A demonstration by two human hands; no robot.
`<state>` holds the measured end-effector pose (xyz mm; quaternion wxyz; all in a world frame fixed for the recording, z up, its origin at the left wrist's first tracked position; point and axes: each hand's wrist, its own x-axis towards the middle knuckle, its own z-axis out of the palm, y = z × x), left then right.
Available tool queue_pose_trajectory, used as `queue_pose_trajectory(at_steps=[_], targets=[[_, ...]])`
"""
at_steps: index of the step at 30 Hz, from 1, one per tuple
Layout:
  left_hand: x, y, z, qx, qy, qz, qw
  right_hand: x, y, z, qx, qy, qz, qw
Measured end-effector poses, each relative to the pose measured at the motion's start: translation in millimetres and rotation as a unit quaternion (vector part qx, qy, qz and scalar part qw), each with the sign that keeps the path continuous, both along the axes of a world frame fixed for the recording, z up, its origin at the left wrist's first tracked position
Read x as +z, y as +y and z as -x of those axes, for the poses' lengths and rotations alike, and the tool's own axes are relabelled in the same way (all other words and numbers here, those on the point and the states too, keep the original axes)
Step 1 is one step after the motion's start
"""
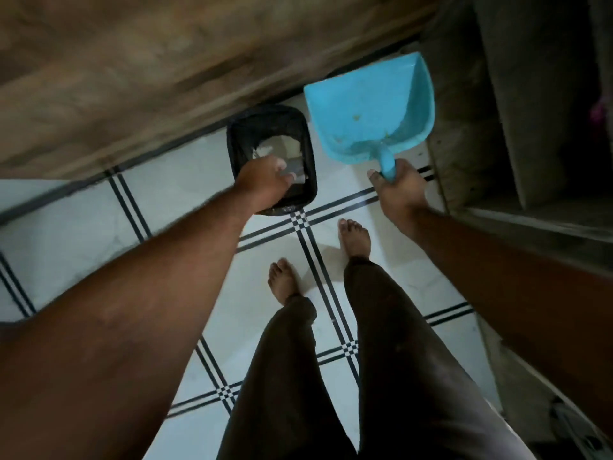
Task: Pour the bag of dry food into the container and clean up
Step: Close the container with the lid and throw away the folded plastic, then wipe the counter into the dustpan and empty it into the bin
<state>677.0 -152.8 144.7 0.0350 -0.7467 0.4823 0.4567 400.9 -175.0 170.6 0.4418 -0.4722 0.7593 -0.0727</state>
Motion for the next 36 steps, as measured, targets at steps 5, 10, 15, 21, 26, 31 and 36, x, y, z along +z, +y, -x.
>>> queue_pose_trajectory(at_steps=[5, 10, 15, 21, 26, 31, 36], targets=[[150, -16, 32, 0.017, 0.045, 0.104, 0.993, 142, 7, 12, -0.066, -0.113, 0.018, 0.991], [275, -28, 86, -0.032, 0.051, 0.198, 0.978, 284, 33, 42, -0.152, -0.16, 0.102, 0.97], [359, -31, 157, -0.079, 0.102, 0.252, 0.959, 376, 64, 99, -0.224, -0.164, 0.18, 0.944], [406, -50, 239, -0.143, 0.162, 0.275, 0.937, 432, 93, 198, -0.288, -0.106, 0.258, 0.916], [418, -67, 304, -0.216, 0.141, 0.305, 0.917, 423, 114, 282, -0.341, -0.064, 0.267, 0.899], [415, -101, 376, -0.282, 0.091, 0.303, 0.906, 399, 123, 353, -0.406, -0.045, 0.247, 0.879], [415, -137, 438, -0.301, 0.061, 0.296, 0.905, 403, 124, 399, -0.441, -0.005, 0.188, 0.878]])
